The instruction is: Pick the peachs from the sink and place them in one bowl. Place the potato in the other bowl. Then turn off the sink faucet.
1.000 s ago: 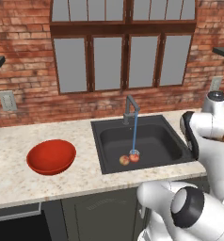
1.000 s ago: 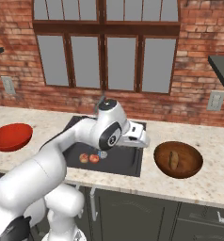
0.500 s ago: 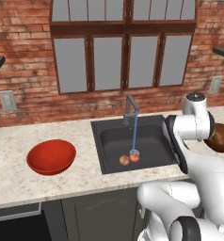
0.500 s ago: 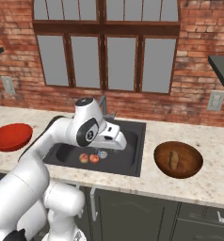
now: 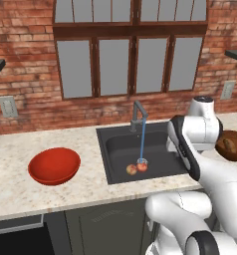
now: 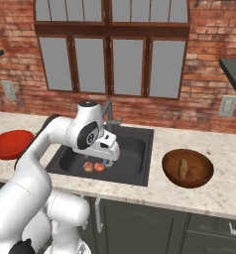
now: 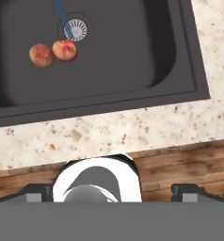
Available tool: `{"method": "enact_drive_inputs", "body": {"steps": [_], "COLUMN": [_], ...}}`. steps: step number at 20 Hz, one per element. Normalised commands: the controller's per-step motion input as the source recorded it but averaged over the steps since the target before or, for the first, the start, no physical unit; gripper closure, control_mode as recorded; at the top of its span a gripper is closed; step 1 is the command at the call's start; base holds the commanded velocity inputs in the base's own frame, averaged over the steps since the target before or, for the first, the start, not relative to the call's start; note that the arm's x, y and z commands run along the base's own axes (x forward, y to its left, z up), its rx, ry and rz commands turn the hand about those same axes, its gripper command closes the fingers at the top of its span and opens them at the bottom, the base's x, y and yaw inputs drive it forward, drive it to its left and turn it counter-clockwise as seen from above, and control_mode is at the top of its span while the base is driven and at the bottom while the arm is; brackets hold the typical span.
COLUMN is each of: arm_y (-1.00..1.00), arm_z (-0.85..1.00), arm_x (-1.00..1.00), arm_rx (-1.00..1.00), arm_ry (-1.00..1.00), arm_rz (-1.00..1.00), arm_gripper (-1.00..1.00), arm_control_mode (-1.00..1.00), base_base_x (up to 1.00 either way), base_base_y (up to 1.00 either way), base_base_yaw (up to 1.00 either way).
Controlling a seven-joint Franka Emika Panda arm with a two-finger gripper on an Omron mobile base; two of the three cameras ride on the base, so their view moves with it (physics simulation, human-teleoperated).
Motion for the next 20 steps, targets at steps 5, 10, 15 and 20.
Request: {"method": "enact_drive_inputs", "body": {"steps": [5, 10, 15, 20], "arm_y": [0.52, 0.38, 0.2, 0.19], "arm_z": [-0.23, -0.3, -0.17, -0.09], "arm_x": [0.06, 0.23, 0.28, 0.29], "arm_rx": [0.06, 0.0, 0.0, 0.0], "arm_ry": [-0.07, -0.2, -0.15, -0.01], "arm_rz": [0.17, 0.16, 0.08, 0.01], "arm_gripper": [-1.0, -1.0, -1.0, -1.0], "arm_control_mode": [-1.0, -1.0, -1.0, -1.0], "base_base_x": [0.0, 0.0, 0.0, 0.0], "base_base_y": [0.0, 0.0, 0.0, 0.0], "base_base_yaw": [0.0, 0.0, 0.0, 0.0]}}
